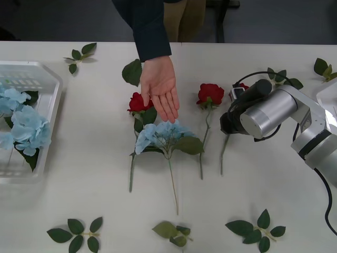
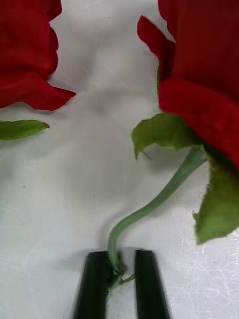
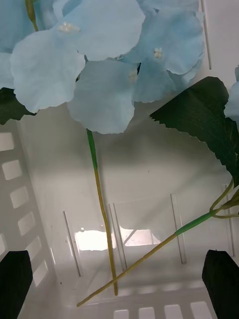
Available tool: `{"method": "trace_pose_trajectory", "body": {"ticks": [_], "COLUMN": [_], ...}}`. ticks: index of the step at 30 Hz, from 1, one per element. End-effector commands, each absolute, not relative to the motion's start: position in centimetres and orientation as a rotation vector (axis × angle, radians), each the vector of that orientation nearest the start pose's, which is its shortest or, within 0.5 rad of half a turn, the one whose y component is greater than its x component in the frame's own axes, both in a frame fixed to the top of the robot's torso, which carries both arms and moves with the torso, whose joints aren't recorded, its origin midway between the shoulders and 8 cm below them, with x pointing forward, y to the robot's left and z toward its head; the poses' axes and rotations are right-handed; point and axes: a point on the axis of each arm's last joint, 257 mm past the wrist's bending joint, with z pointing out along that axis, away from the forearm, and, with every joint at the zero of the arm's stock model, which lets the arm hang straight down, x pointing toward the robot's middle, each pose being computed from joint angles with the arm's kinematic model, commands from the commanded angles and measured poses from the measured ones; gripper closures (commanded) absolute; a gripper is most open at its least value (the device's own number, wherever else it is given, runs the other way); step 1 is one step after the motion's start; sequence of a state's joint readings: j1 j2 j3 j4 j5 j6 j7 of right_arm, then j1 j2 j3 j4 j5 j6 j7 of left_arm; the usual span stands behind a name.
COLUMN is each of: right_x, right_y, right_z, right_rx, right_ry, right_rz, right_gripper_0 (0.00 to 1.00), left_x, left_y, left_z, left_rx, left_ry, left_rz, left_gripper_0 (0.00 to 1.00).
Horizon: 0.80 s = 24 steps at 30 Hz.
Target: Place the red flowers into the right box and the blue flowers into the left box. If a person shows an open palm, hand one flower to the person first, then continue sorting.
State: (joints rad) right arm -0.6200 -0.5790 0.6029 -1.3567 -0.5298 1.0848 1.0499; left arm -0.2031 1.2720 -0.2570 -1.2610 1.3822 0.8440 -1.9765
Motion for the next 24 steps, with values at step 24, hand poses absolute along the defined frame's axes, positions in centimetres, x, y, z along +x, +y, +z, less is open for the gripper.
{"method": "trace_pose_trajectory", "body": {"ticks": [24], "right_x": [54.3], "right_y": [-15.5], "right_z": [-17.0], "right_rx": [-0.162], "right_ry": [2.42], "right_rz": [0.393], "right_gripper_0": [1.0], "left_x": [44.7], "left_y": [56.0], "left_z": [-25.4], "left_rx": [0.278], "left_ry": [2.54], "left_rz": [0.116], "left_gripper_0": [0.0]}}
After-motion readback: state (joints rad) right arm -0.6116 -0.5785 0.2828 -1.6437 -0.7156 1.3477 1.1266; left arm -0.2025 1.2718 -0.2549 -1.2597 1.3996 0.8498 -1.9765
